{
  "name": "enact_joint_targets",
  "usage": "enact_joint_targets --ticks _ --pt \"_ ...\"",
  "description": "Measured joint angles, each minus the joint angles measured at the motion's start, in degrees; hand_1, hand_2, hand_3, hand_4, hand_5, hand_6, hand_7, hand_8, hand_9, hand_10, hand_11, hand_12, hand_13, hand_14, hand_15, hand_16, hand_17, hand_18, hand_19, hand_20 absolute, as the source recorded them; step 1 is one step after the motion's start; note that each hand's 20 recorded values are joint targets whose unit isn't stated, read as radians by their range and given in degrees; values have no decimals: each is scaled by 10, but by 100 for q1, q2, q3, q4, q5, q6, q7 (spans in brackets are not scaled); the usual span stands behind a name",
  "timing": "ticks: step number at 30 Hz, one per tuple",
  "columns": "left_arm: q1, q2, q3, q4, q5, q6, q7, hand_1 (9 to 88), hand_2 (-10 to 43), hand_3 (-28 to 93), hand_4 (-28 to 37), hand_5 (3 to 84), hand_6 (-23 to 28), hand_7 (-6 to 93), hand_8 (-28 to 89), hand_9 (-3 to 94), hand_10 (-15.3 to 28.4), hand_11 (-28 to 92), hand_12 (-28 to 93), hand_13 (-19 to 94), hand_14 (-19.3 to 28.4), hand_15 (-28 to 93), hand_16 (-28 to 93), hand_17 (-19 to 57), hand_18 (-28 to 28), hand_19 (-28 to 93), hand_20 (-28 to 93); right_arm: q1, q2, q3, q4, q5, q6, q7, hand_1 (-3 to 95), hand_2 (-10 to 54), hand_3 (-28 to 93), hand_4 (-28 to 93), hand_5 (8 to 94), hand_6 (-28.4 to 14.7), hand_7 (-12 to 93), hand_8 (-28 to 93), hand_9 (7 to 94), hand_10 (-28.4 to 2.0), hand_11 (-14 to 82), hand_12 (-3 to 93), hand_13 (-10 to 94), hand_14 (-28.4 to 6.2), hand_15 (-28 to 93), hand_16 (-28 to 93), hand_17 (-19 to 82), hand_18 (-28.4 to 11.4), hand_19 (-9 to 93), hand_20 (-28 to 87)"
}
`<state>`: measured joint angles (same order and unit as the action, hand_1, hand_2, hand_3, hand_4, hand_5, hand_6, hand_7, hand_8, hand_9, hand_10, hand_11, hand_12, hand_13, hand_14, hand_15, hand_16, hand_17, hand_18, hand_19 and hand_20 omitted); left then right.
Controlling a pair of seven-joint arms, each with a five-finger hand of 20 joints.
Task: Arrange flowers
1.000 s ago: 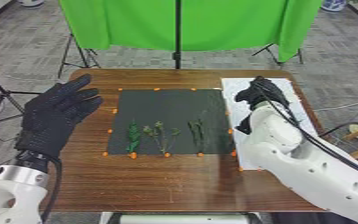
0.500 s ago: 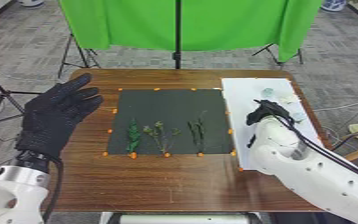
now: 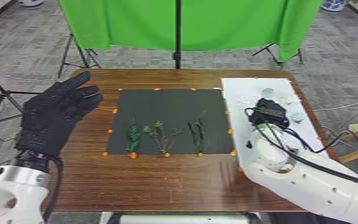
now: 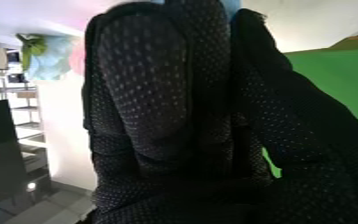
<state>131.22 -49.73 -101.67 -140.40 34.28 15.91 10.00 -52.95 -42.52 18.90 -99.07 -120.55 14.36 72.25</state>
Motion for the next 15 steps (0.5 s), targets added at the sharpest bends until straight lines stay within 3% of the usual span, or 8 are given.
enact_joint_targets --ticks 9,15 --pt "73 141 -44 -5 -9 -3 202 218 80 779 -227 414 125 128 -84 344 228 323 111 239 284 551 -109 -96 281 621 19 700 -24 -808 -180 -241 439 -258 585 -95 717 -283 875 -20 198 74 937 -74 209 273 935 -29 473 212 503 -146 927 -244" --pt "20 212 -16 6 -12 -6 236 218 81 777 -228 412 124 128 -84 344 228 322 112 239 284 550 -109 -95 282 623 21 1483 -362 -1558 -234 -136 500 -901 577 -95 722 -283 868 -15 203 76 937 -70 202 282 931 -27 475 217 490 -144 930 -218"
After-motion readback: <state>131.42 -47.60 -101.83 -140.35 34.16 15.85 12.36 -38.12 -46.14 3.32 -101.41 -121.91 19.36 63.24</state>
